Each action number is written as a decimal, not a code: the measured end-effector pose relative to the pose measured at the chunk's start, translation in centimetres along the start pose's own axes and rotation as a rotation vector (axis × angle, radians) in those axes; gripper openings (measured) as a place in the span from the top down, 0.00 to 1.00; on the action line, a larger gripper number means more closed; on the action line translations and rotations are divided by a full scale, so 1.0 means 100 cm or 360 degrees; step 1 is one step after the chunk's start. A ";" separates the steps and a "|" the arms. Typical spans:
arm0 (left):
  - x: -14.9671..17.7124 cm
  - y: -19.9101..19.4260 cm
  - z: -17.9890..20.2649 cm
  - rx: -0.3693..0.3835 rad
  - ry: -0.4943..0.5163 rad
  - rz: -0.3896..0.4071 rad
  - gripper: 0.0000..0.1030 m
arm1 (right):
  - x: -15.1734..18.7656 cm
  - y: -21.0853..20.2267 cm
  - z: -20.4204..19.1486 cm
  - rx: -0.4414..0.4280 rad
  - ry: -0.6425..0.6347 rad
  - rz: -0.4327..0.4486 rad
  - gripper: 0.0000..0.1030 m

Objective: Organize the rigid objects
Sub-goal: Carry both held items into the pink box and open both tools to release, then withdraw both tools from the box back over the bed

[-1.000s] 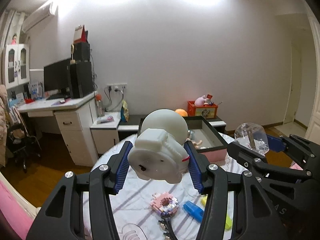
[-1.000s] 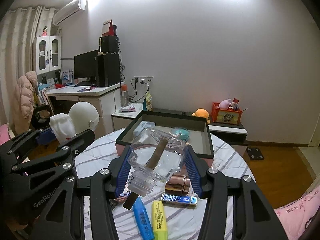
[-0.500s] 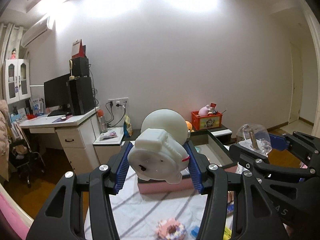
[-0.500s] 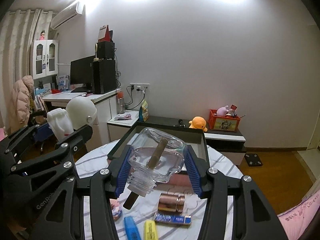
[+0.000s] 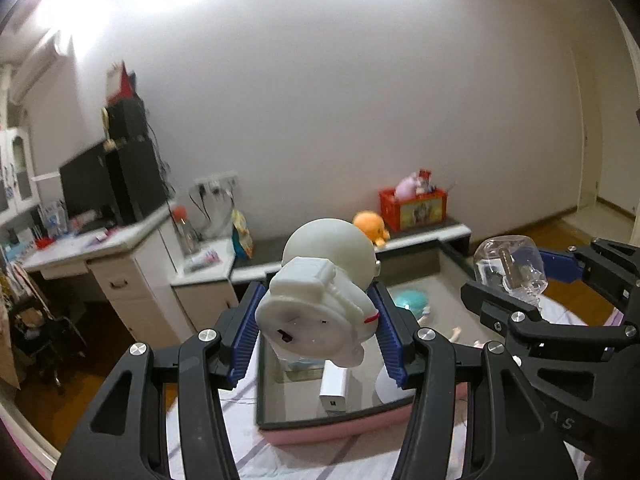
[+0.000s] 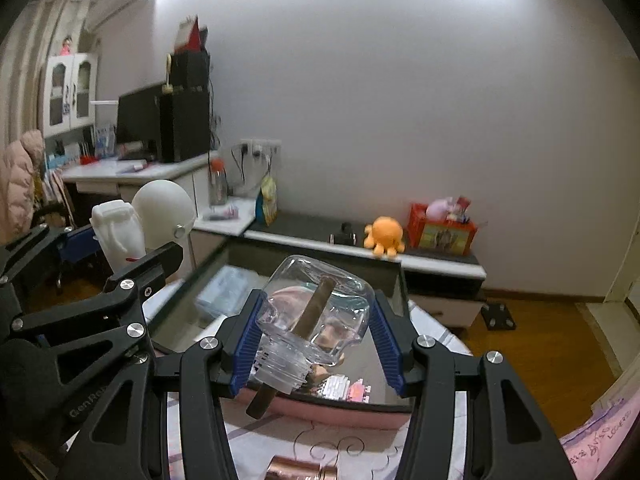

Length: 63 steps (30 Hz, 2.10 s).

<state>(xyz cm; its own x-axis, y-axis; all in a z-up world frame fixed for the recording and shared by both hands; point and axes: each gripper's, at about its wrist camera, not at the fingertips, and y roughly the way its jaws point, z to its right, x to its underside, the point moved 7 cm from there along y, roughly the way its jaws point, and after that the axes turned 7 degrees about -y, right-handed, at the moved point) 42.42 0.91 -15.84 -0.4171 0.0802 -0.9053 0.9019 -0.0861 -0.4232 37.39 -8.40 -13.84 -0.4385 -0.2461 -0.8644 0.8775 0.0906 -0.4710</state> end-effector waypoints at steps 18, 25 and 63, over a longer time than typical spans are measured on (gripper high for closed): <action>0.038 0.089 0.000 -0.0123 0.0072 -0.0270 0.31 | 0.043 0.084 0.006 -0.0010 -0.0037 -0.0346 0.48; 0.022 0.052 -0.020 -0.0146 -0.0059 -0.0165 0.10 | 0.027 0.061 0.014 -0.0001 0.0017 -0.0246 0.20; 0.058 -0.262 0.003 -0.0117 -0.0133 0.0380 0.00 | 0.067 -0.226 -0.015 0.0037 0.0126 0.0373 0.00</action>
<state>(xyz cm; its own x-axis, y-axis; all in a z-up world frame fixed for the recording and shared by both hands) 16.38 3.37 -9.98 -0.1963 -0.0164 -0.9804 0.9804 -0.0201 -0.1959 14.35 -10.61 -9.25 -0.2356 -0.1447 -0.9610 0.9608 0.1139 -0.2527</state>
